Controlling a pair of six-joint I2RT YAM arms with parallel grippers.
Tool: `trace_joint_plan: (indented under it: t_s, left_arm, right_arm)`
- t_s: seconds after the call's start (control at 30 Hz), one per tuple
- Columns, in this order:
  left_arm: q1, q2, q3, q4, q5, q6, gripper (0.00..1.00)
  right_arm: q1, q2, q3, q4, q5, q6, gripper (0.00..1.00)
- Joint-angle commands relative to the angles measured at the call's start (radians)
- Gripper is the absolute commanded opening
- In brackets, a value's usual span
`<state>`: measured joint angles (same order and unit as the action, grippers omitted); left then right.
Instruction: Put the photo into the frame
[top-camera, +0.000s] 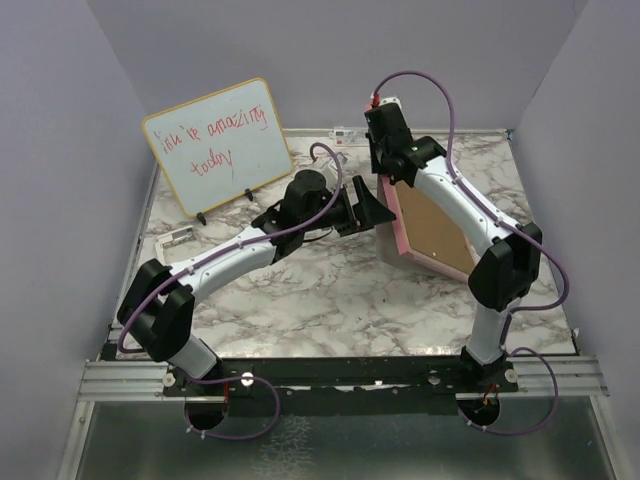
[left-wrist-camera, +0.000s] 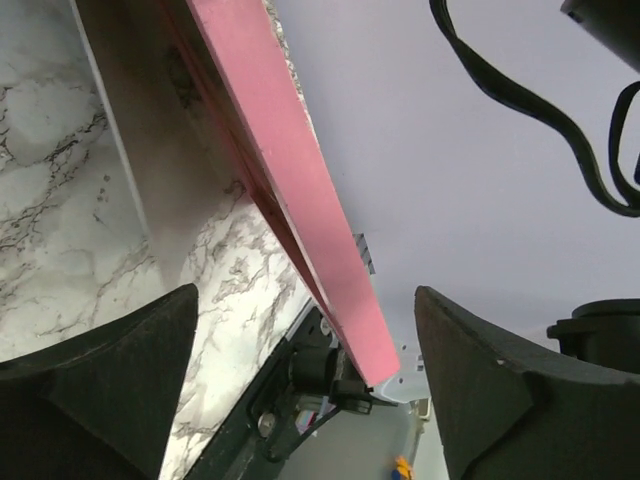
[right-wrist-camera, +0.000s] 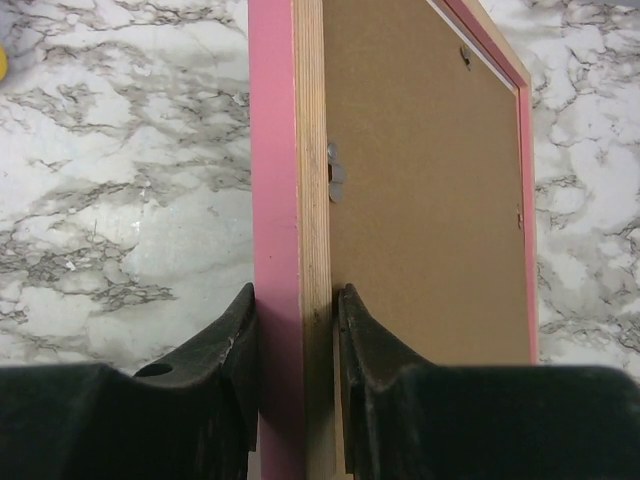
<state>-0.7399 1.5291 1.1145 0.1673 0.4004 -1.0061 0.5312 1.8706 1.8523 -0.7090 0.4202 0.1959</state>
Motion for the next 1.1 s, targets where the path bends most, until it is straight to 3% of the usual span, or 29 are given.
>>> trace_joint_plan:
  t_s: [0.0,0.17,0.3,0.47,0.6,0.87,1.07]
  left_arm:
    - [-0.010,0.032,0.036,0.003,0.015,-0.014,0.84]
    - [-0.013,0.065,0.033,0.009,-0.014,-0.053,0.69]
    - [-0.015,0.101,0.024,0.084,-0.007,-0.135,0.69]
    - [-0.021,0.138,0.035,0.116,-0.005,-0.169,0.77]
    - [-0.026,0.160,0.028,0.118,-0.008,-0.170,0.75]
    - [-0.038,0.201,0.030,0.139,-0.015,-0.193,0.57]
    - [-0.038,0.202,0.020,0.142,-0.037,-0.173,0.27]
  right_arm:
    - [-0.011,0.065,0.009,-0.056,-0.056,0.120,0.01]
    - [-0.010,0.087,0.010,-0.050,-0.061,0.119,0.01]
    - [-0.011,0.099,0.004,-0.040,-0.065,0.119,0.01]
    - [-0.011,0.115,-0.001,-0.035,-0.071,0.119,0.01]
    - [-0.011,0.123,-0.002,-0.033,-0.078,0.122,0.01]
    - [-0.012,0.141,0.023,-0.044,-0.111,0.158,0.01]
    - [-0.011,0.149,0.039,-0.063,-0.101,0.185,0.01]
